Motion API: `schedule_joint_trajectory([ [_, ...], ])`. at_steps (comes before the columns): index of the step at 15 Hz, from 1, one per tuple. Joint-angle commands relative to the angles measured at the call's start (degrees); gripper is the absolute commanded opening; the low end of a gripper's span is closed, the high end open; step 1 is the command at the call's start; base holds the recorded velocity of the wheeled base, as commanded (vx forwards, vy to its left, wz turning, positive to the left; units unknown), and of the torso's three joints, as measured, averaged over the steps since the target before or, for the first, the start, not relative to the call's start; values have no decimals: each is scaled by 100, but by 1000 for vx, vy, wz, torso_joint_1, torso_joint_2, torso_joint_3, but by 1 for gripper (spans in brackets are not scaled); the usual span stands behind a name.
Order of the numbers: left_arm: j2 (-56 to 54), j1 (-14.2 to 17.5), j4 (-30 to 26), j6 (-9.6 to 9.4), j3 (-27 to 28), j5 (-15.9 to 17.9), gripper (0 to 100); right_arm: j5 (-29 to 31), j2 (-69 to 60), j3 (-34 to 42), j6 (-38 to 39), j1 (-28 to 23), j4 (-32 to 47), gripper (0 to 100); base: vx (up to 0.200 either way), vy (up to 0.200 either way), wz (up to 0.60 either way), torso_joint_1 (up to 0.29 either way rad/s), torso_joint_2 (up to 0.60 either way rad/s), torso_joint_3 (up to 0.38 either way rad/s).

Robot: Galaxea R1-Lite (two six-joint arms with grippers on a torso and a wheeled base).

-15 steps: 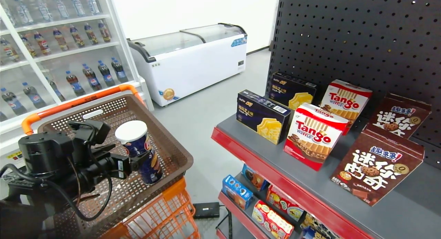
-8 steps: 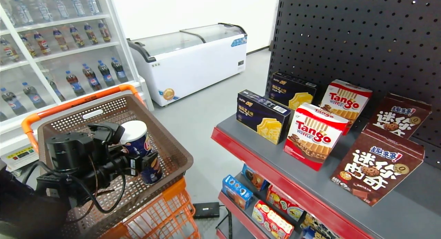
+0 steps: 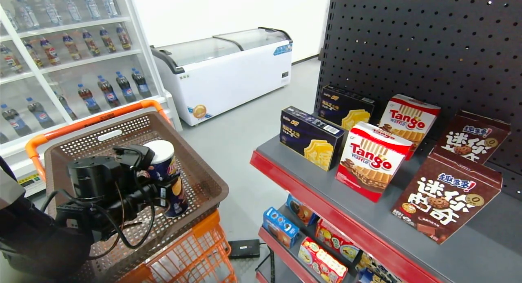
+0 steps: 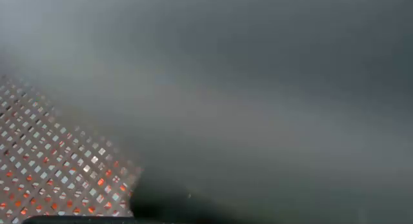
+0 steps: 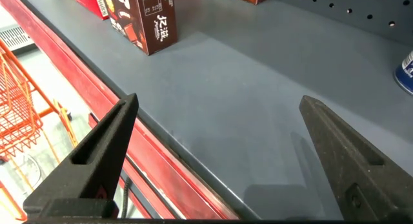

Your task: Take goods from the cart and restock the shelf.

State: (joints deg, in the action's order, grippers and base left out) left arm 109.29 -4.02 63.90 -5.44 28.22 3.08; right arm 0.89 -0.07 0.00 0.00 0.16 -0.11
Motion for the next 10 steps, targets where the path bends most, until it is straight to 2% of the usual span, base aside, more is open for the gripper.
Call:
schedule_joint_trajectory([
  [1,-13,-2,-62,-19,52,-45,0,-1,7,0,0,2,2,100,0,0,0,0,0,0],
  [4,-83,-28,-185,-124,69,-54,0,-1,7,0,0,2,-7,100,0,0,0,0,0,0],
  [5,-444,-116,-783,-133,333,131,0,-1,7,0,0,2,-7,100,0,0,0,0,0,0],
  [6,-619,-213,-1205,-133,500,140,0,-1,7,0,0,2,-7,100,0,0,0,0,0,0],
  [7,-1094,-459,-1811,-54,773,298,0,-1,7,0,0,2,2,100,0,0,0,0,0,0],
  [9,-1683,-608,-2382,-63,869,606,0,-1,7,0,0,2,2,100,0,0,0,0,0,0],
  [10,-1982,-705,-2752,-72,922,940,0,-1,7,0,0,2,2,100,0,0,0,0,0,0],
])
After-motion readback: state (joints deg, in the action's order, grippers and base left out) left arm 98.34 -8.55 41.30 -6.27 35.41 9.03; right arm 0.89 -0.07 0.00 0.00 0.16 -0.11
